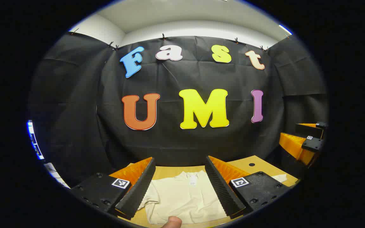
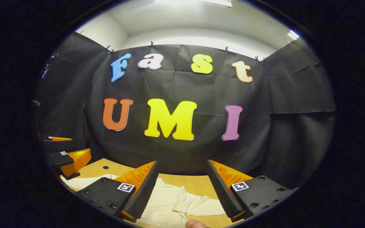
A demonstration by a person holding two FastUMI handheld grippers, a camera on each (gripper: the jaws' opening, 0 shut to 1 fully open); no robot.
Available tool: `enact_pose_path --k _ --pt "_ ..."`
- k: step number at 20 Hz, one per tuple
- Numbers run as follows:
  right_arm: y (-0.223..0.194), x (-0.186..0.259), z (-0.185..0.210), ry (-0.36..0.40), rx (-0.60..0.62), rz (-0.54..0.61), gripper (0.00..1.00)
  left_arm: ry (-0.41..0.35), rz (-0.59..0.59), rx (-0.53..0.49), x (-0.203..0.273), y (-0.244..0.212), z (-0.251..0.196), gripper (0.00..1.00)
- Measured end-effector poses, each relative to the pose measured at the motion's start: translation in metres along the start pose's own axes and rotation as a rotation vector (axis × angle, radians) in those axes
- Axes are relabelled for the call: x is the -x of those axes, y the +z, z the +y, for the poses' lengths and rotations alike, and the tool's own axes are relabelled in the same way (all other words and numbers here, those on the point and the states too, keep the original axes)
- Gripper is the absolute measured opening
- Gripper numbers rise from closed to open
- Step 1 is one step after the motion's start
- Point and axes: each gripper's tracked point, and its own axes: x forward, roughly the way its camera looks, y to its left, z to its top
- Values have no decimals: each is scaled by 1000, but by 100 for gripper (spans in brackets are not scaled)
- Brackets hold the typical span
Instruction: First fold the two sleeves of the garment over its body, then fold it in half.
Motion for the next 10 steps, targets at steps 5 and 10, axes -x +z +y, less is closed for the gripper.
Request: enact_pose_path --k 5,10 --pt "2 1 -16 -10 -18 -8 94 -8 -2 3 1 1 -13 99" --pt "-1 2 -24 -15 -27 3 94 -22 16 0 2 -3 -24 100"
